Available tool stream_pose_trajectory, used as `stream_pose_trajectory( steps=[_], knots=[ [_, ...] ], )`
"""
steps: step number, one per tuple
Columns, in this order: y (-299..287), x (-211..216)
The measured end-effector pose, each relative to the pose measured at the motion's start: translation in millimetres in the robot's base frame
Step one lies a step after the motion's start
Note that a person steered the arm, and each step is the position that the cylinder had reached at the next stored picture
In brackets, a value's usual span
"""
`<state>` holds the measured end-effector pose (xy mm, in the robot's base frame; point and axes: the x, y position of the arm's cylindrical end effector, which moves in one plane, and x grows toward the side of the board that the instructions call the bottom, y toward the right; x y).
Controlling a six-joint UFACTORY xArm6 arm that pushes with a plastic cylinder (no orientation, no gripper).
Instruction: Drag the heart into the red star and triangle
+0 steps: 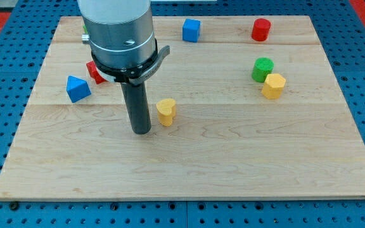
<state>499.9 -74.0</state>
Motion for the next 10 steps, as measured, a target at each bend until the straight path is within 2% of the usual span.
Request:
stream_pose_trajectory(
  steps=[4,6,7,8,10],
  knots=[
    [-15,0],
    [2,4],
    [38,17],
    [57,-31],
    [85,-49]
  ],
)
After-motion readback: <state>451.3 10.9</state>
